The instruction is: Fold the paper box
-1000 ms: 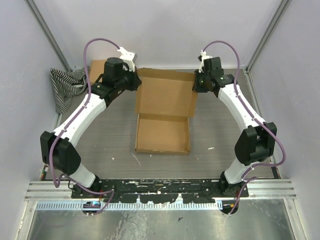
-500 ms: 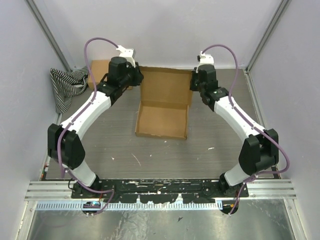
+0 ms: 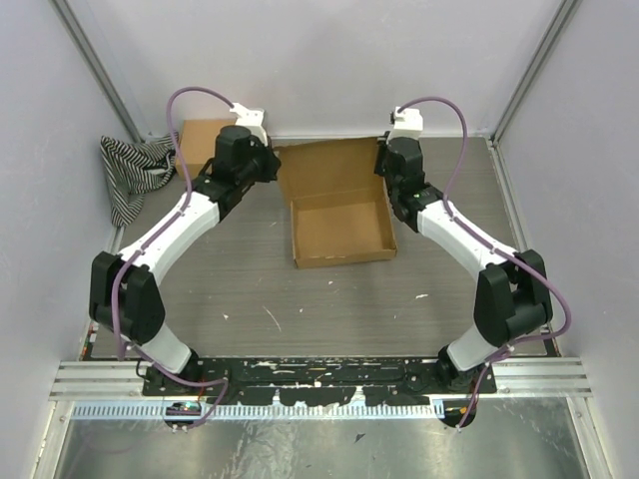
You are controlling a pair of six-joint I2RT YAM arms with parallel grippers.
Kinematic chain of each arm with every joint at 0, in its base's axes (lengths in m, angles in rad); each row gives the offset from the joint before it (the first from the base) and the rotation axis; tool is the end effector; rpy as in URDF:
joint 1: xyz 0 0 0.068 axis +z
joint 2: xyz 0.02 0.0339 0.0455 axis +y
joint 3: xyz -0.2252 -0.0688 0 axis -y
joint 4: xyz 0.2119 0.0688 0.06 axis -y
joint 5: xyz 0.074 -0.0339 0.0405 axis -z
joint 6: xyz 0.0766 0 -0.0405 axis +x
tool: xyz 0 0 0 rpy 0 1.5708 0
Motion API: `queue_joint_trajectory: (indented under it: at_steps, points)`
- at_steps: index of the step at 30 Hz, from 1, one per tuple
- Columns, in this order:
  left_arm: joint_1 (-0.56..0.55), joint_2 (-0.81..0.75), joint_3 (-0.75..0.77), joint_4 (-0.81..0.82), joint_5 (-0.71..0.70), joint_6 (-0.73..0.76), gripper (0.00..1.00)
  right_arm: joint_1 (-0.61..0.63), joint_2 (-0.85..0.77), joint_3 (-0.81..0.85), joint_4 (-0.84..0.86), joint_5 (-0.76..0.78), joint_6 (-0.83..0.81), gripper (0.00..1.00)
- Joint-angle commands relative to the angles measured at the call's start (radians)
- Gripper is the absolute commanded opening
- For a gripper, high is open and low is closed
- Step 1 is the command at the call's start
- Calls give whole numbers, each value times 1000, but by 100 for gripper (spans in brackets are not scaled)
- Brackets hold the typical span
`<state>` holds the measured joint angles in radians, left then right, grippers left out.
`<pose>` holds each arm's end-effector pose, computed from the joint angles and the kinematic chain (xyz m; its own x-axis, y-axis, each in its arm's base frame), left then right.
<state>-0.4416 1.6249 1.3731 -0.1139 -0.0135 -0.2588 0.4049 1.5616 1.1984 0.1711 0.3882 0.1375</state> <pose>0.3557 -0.1670 0.2898 -0.4190 -0.0850 -0.9040 0.3194 0.9182 -0.2343 0.3603 0.1229 0.2918 -0.1770 0.0622 -0.9822 0.0012 0.9980 0.0630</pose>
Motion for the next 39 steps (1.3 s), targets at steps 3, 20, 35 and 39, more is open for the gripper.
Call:
queue_joint_trajectory:
  at_steps: [3,20,35,39]
  points:
    - [-9,-54,-52,34,33,-17,0,23,-1,3,174,-1,50,1]
    - [-66,-110,-138,16,38,-180,0,56,-275,-364,107,86,128,2]
    - [-130,-259,-306,-39,-58,-183,6,110,-344,-339,-236,102,260,15]
    - [-149,-280,-317,-58,-98,-180,6,113,-390,-317,-372,50,272,30]
